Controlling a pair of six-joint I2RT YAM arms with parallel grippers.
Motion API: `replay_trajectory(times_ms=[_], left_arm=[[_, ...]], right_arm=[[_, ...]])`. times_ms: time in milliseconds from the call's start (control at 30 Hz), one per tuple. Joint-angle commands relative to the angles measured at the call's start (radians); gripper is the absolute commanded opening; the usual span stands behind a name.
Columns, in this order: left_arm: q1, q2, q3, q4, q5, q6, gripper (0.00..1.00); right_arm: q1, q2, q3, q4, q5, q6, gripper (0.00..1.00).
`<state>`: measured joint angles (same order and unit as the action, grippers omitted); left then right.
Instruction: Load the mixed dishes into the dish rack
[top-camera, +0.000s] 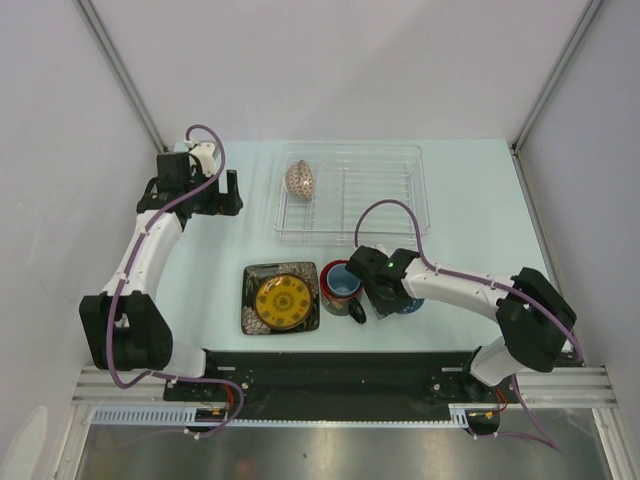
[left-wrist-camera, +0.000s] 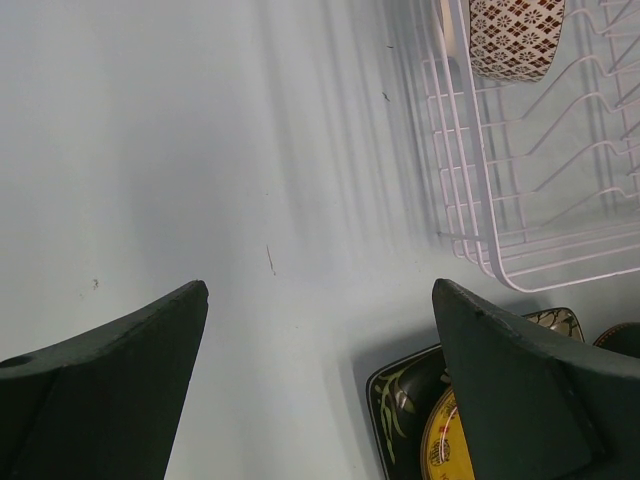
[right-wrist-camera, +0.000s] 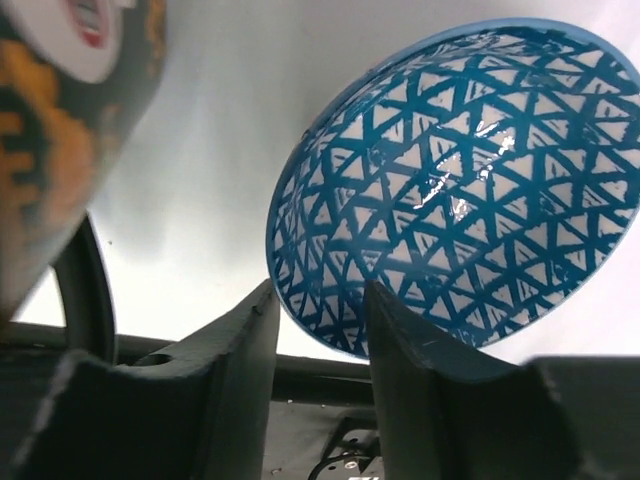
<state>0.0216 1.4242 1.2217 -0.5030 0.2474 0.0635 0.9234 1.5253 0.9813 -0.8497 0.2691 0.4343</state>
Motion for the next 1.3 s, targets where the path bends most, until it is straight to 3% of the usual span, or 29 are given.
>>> replay_trajectory(times_ms=[0, 200, 300, 667, 767, 900, 967, 1000, 1033, 1067, 1100, 1133, 1200, 1267], left_arm=[[-0.005, -0.044, 0.016, 0.021, 0.001, 0.018, 0.99], [-0.006, -0.057, 0.009, 0.024, -0.002, 0.021, 1.00], [-0.002, -0.059, 0.009, 0.024, -0.003, 0.019, 1.00], [-0.005, -0.071, 0.002, 0.030, 0.009, 0.001, 1.00], [-0.003, -0.076, -0.002, 0.026, 0.006, 0.004, 1.00], [-0.005, -0.080, -0.011, 0.030, 0.007, 0.001, 1.00], [-0.005, -0.084, -0.014, 0.026, 0.007, -0.004, 1.00], [-0.003, -0.093, -0.016, 0.026, 0.007, -0.005, 1.00], [-0.005, -0.097, -0.019, 0.027, 0.007, -0.005, 1.00], [-0.003, -0.102, -0.024, 0.026, 0.007, -0.005, 1.00], [-0.003, -0.107, -0.027, 0.027, 0.003, -0.005, 1.00], [-0.005, -0.114, -0.027, 0.024, -0.002, -0.004, 1.00], [-0.003, -0.122, -0.030, 0.020, -0.010, 0.002, 1.00], [-0.002, -0.136, -0.037, 0.020, -0.014, 0.010, 1.00]], right_arm=[[-0.005, 0.044, -0.027, 0.049, -0.031, 0.011, 0.37], [-0.035, 0.004, -0.029, 0.035, -0.034, 0.011, 0.07], [-0.070, -0.060, -0.018, 0.012, -0.042, -0.002, 0.00], [-0.227, -0.221, 0.186, -0.068, -0.188, -0.048, 0.00], [-0.280, -0.229, 0.351, -0.061, -0.313, -0.052, 0.00], [-0.377, -0.176, 0.581, 0.027, -0.601, 0.012, 0.00], [-0.435, -0.136, 0.620, 0.208, -0.727, 0.088, 0.00], [-0.451, -0.126, 0.608, 0.304, -0.846, 0.210, 0.00], [-0.471, -0.099, 0.585, 0.539, -0.899, 0.290, 0.00], [-0.492, -0.079, 0.545, 0.670, -0.945, 0.375, 0.00], [-0.498, -0.047, 0.522, 0.816, -1.022, 0.576, 0.00], [-0.500, -0.010, 0.522, 1.047, -1.039, 0.649, 0.00], [-0.483, 0.119, 0.546, 1.267, -1.065, 0.824, 0.00], [-0.465, 0.246, 0.577, 1.357, -1.079, 0.903, 0.00]])
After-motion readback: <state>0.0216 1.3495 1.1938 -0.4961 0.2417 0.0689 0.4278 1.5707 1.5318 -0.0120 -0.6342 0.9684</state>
